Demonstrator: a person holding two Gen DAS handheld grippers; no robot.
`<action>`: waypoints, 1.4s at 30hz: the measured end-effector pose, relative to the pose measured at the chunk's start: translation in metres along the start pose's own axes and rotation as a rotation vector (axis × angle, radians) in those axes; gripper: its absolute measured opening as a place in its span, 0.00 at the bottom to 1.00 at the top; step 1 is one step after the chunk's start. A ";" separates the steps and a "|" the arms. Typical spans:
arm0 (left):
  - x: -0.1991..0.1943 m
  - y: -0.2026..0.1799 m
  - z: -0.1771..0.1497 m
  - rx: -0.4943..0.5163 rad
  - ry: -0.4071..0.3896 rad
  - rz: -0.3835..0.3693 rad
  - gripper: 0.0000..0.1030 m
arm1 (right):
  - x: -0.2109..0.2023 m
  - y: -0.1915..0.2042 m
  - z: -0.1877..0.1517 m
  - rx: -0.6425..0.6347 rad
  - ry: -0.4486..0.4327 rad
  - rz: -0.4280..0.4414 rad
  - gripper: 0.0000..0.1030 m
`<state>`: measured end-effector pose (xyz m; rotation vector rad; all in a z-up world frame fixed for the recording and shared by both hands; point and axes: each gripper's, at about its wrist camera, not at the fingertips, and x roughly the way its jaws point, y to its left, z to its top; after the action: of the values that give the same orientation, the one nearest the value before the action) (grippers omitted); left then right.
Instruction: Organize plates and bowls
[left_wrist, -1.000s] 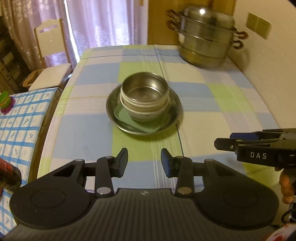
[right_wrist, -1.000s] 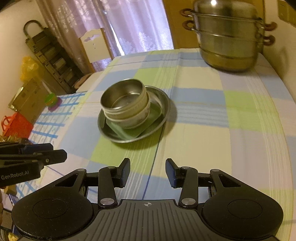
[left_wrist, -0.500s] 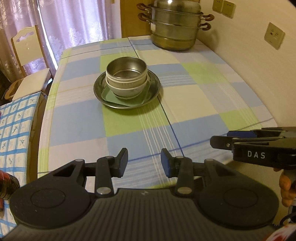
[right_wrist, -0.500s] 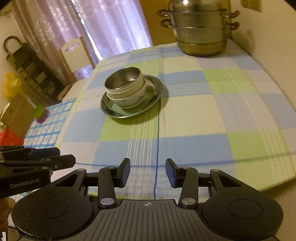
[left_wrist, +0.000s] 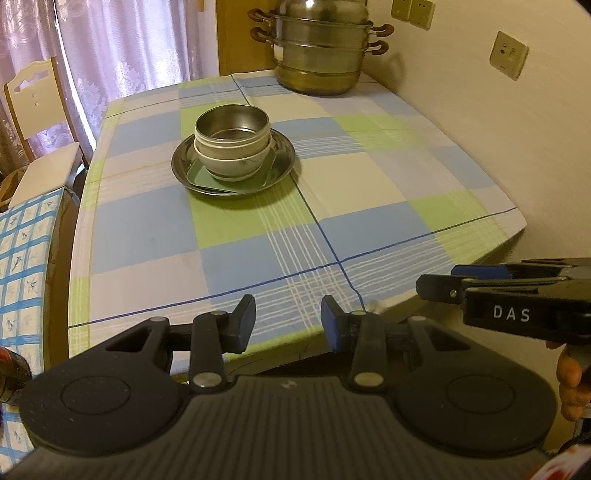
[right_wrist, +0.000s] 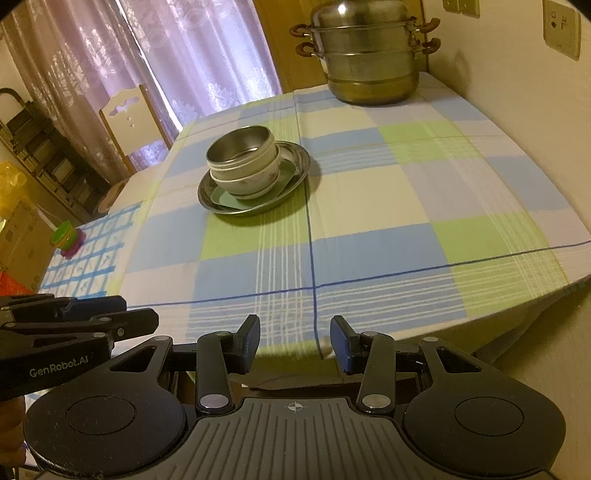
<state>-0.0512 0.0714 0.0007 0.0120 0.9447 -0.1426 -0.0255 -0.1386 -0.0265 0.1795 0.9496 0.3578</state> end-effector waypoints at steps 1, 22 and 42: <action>0.000 0.000 -0.001 -0.001 -0.001 -0.002 0.35 | -0.001 0.001 -0.002 -0.004 0.000 -0.001 0.41; 0.000 -0.004 -0.004 -0.011 -0.004 0.005 0.35 | 0.002 0.010 -0.005 -0.043 -0.001 0.044 0.41; 0.009 0.000 0.005 -0.002 -0.002 -0.016 0.35 | 0.010 0.008 0.003 -0.033 0.007 0.022 0.41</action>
<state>-0.0416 0.0699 -0.0039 0.0022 0.9427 -0.1566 -0.0198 -0.1268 -0.0303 0.1589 0.9487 0.3939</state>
